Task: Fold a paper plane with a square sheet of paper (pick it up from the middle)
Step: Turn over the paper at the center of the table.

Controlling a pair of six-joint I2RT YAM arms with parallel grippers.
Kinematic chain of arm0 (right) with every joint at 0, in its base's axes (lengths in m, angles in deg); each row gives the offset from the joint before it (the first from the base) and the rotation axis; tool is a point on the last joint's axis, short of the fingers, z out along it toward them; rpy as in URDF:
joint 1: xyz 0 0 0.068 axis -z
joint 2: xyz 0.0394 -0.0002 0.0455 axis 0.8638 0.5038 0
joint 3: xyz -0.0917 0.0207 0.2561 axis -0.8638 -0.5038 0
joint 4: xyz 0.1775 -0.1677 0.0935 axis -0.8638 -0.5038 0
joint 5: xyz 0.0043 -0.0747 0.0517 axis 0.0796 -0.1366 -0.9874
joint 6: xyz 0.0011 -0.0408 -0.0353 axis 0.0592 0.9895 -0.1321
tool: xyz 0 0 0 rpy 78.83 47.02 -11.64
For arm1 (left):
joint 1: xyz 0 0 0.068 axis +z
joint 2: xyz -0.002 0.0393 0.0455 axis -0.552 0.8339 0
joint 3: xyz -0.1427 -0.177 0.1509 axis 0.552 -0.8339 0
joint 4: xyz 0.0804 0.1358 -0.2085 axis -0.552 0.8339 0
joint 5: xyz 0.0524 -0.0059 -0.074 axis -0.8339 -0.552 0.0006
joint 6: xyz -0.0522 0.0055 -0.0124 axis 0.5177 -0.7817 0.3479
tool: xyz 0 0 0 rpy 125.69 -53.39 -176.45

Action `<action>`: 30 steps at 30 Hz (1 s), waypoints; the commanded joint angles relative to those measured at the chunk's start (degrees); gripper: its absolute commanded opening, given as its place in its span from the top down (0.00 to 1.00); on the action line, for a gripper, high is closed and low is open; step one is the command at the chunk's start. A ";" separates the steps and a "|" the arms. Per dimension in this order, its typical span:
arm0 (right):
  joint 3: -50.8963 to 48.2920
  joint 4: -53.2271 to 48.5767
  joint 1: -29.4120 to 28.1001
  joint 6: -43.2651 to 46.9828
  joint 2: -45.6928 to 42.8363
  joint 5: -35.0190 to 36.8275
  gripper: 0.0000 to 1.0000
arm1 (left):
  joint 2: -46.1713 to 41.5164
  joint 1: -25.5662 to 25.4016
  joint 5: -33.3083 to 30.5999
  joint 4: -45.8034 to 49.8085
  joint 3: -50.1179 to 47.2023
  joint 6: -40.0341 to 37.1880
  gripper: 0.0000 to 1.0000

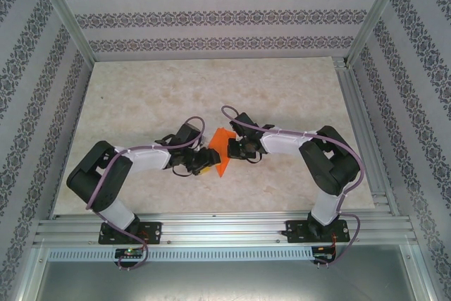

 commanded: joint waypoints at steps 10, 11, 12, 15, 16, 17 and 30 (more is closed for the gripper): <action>-1.79 1.89 0.70 -0.60 0.29 -1.13 0.89 | 4.04 -2.92 -0.10 -6.95 2.41 2.84 0.52; -1.81 1.91 0.65 -0.61 0.29 -1.23 0.89 | 4.06 -2.99 0.03 -7.15 2.63 2.83 0.52; -1.88 1.98 0.70 -0.64 0.29 -1.32 0.89 | 4.06 -3.03 0.09 -7.05 2.78 2.89 0.53; -1.98 2.07 0.63 -0.69 0.29 -1.38 0.89 | 4.15 -3.10 -0.33 -7.06 2.93 2.98 0.54; -1.96 2.11 0.69 -0.69 0.29 -1.33 0.89 | 4.23 -3.20 -0.34 -7.16 2.96 3.04 0.54; -1.98 2.13 0.68 -0.69 0.30 -1.50 0.89 | 4.40 -3.19 -0.17 -7.38 3.10 3.07 0.55; -1.69 1.65 0.70 -0.96 0.11 -1.02 0.89 | 0.98 -3.90 -2.25 -7.91 1.87 4.27 0.57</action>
